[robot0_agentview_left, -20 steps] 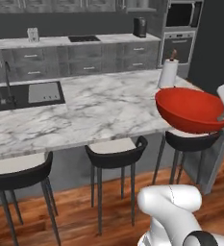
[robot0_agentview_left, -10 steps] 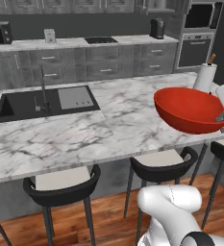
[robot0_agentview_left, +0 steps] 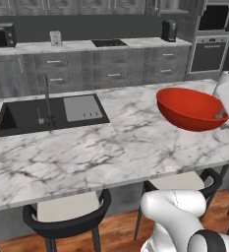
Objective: Pick up the bowls from the cabinet and place each bowl in front of a stool on the dining counter.
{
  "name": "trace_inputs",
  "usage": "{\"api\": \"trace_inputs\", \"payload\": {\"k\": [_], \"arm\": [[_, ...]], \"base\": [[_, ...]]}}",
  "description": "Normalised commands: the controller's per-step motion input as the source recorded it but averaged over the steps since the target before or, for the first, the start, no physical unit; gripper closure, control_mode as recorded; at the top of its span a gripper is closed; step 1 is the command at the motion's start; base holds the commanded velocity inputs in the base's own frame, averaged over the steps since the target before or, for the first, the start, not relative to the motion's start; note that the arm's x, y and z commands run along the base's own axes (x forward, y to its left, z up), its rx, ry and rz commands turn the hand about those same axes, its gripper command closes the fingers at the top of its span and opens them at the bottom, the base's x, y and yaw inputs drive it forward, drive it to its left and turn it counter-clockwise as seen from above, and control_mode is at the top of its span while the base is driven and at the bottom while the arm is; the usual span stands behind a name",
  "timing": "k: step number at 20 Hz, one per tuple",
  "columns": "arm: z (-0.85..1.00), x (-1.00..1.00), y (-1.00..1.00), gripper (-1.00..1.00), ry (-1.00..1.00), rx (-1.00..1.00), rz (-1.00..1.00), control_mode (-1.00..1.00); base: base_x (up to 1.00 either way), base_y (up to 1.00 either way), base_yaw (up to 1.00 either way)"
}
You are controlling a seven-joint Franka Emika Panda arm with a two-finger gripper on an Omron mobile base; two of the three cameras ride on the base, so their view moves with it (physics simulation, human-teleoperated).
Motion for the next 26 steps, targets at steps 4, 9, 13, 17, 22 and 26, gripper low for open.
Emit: {"api": "trace_inputs", "payload": {"k": [4,9,13,17,22,26], "arm": [[-0.43,0.64,-0.72,1.00,0.00,0.04,0.06,-1.00],[-0.56,0.54,-0.57,1.00,0.00,0.01,0.02,-1.00],[-0.74,0.67,0.01,1.00,0.00,-0.08,0.00,-1.00],[-0.74,0.58,0.17,1.00,0.00,-0.15,0.00,-1.00],[-0.82,0.58,0.07,1.00,0.00,-0.11,-0.01,-1.00],[-0.87,0.48,0.00,1.00,0.00,-0.01,0.00,-1.00]], "base": [[0.00,0.00,0.00],[0.00,0.00,0.00],[0.00,0.00,0.00],[0.00,0.00,0.00],[0.00,0.00,0.00],[0.00,0.00,0.00]]}}
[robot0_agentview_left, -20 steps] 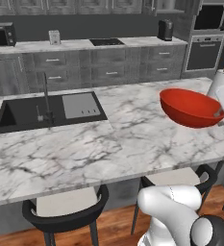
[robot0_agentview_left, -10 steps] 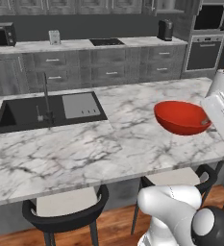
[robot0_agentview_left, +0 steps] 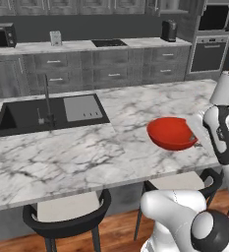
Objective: Pick up the bowls from the cabinet and place each bowl in front of a stool on the dining counter.
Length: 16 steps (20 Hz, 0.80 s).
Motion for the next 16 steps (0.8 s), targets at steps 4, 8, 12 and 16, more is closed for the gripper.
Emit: {"api": "trace_inputs", "payload": {"k": [4,8,12,16], "arm": [[-0.70,0.43,0.00,1.00,0.00,0.00,0.00,-1.00],[-0.42,0.39,0.00,1.00,0.00,0.00,0.00,-1.00],[-0.24,0.42,-0.02,1.00,0.05,0.03,0.00,-1.00],[-0.21,0.45,-0.08,1.00,0.06,0.00,-0.04,-1.00]], "base": [[0.00,0.00,0.00],[0.00,0.00,0.00],[0.00,0.00,0.00],[0.00,0.00,0.00]]}}
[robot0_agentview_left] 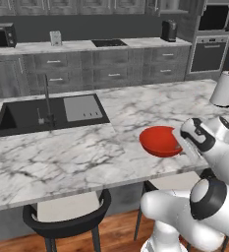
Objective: Pick up the bowls from the cabinet and place each bowl in front of a stool on the dining counter.
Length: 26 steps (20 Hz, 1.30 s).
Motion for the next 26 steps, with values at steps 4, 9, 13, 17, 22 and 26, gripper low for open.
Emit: {"api": "trace_inputs", "payload": {"k": [4,9,13,17,22,26], "arm": [[-0.24,0.43,-0.15,1.00,0.08,0.00,-0.03,-1.00],[-0.26,0.42,-0.28,1.00,0.06,0.00,-0.04,-1.00],[-0.31,0.31,-0.34,1.00,0.00,0.00,-0.03,-1.00],[-0.29,0.23,-0.30,1.00,0.00,0.00,-0.02,-1.00],[-0.50,0.21,-0.09,1.00,0.00,0.00,-0.02,-1.00],[-0.07,0.04,-0.01,1.00,0.01,0.00,0.00,-1.00]], "base": [[0.00,0.00,0.00],[0.00,0.00,0.00],[0.00,0.00,0.00],[0.00,0.00,0.00],[0.00,0.00,0.00],[0.00,0.00,0.00]]}}
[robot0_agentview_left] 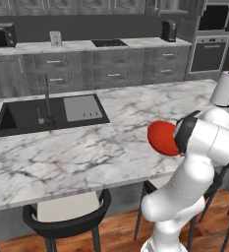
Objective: Pick up the bowls from the cabinet and place each bowl in front of a stool on the dining counter.
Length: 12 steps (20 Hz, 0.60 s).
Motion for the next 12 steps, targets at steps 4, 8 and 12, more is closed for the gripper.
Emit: {"api": "trace_inputs", "payload": {"k": [4,8,12], "arm": [[0.00,0.00,0.00,1.00,0.00,0.00,0.00,-1.00],[0.00,0.00,0.00,1.00,0.00,0.00,0.00,-1.00],[0.00,0.00,0.00,1.00,0.00,0.00,0.00,-1.00]], "base": [[0.00,0.00,0.00],[0.00,0.00,0.00],[0.00,0.00,0.00]]}}
